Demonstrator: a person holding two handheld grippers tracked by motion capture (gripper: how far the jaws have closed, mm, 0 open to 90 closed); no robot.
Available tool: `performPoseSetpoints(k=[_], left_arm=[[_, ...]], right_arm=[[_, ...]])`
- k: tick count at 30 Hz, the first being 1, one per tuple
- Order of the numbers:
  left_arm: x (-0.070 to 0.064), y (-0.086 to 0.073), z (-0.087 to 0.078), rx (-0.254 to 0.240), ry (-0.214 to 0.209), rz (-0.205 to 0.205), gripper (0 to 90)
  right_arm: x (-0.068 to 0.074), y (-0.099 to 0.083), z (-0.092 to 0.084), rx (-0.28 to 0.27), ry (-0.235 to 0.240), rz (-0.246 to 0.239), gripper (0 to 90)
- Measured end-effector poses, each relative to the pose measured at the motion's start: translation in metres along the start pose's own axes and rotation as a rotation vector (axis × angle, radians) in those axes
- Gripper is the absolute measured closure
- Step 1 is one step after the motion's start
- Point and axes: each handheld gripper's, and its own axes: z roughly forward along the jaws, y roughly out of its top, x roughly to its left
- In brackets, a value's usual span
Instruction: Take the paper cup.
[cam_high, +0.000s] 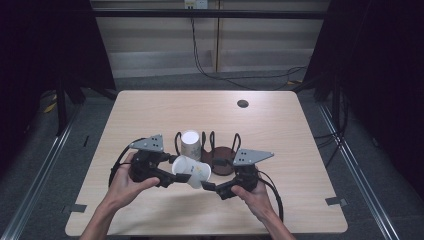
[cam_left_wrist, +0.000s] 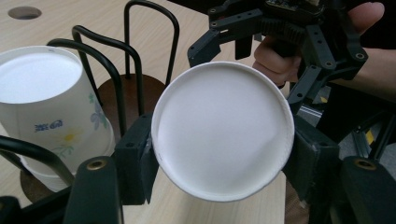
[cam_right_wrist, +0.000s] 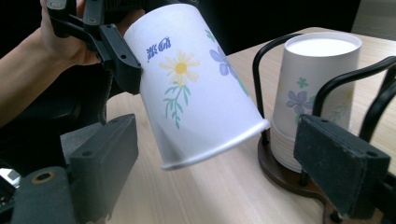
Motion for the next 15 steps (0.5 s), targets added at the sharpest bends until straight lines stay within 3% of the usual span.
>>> performPoseSetpoints(k=[15], left_arm=[[-0.0060, 0.0022, 0.0103, 0.009, -0.076, 0.001, 36.1]], right_arm=[[0.0021, -0.0067, 0.0110, 0.009, 0.077, -0.031, 14.3]])
